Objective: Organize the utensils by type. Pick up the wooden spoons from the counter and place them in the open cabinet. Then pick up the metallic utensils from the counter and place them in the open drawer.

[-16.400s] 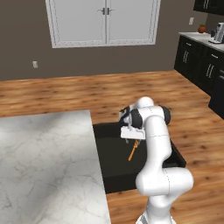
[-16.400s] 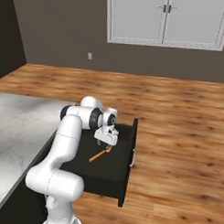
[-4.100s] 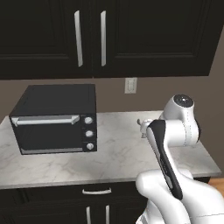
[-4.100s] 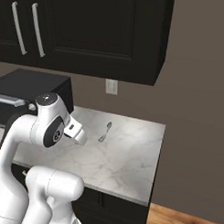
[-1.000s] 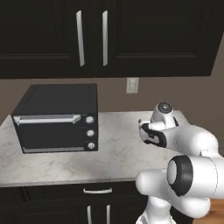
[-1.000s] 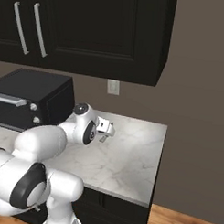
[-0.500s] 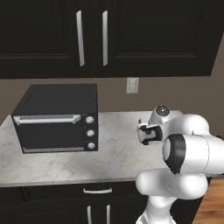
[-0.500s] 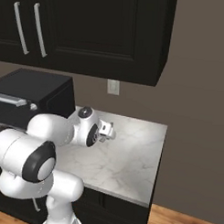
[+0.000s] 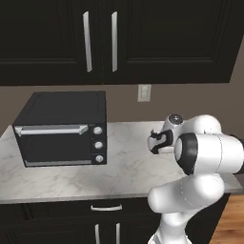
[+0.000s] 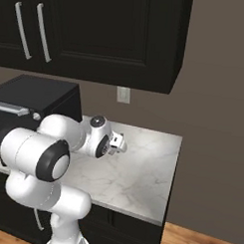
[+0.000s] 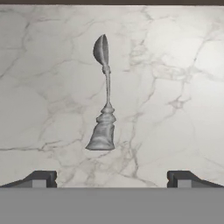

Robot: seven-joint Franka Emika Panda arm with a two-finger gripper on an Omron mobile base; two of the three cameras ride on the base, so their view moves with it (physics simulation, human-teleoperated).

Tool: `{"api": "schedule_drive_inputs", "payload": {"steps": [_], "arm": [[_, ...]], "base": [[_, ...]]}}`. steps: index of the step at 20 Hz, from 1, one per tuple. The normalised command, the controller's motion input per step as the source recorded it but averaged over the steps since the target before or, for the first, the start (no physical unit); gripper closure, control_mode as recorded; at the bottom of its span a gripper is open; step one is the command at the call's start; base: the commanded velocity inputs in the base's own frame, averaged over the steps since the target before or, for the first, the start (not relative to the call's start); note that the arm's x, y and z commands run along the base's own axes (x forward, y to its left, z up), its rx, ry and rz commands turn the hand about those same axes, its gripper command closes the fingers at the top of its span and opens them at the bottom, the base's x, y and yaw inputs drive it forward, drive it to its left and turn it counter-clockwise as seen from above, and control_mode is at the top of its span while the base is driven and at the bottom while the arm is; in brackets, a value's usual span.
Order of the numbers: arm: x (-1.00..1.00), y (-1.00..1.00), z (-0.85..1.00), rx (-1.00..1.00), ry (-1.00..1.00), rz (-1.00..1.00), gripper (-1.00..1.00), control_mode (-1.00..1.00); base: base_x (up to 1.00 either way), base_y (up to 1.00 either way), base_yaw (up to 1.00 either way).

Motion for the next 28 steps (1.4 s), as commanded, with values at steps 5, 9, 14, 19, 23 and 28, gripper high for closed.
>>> {"api": "schedule_drive_inputs", "payload": {"steps": [5, 9, 14, 19, 23, 28], "arm": [[0.25, 0.02, -0.09, 0.03, 0.2, 0.0, -1.0, -1.0], [0.22, 0.01, -0.13, 0.0, 0.19, 0.0, -1.0, -1.0], [0.18, 0.01, -0.19, 0.0, 0.13, 0.0, -1.0, -1.0], [0.17, 0.0, -0.28, 0.0, 0.09, 0.0, -1.0, -1.0], [0.15, 0.0, -0.31, 0.0, 0.09, 0.0, -1.0, -1.0], [0.08, 0.0, -0.26, 0.0, 0.02, 0.0, -1.0, -1.0]], "base": [[0.0, 0.0, 0.0], [0.0, 0.0, 0.0], [0.0, 0.0, 0.0], [0.0, 0.0, 0.0], [0.0, 0.0, 0.0], [0.0, 0.0, 0.0]]}}
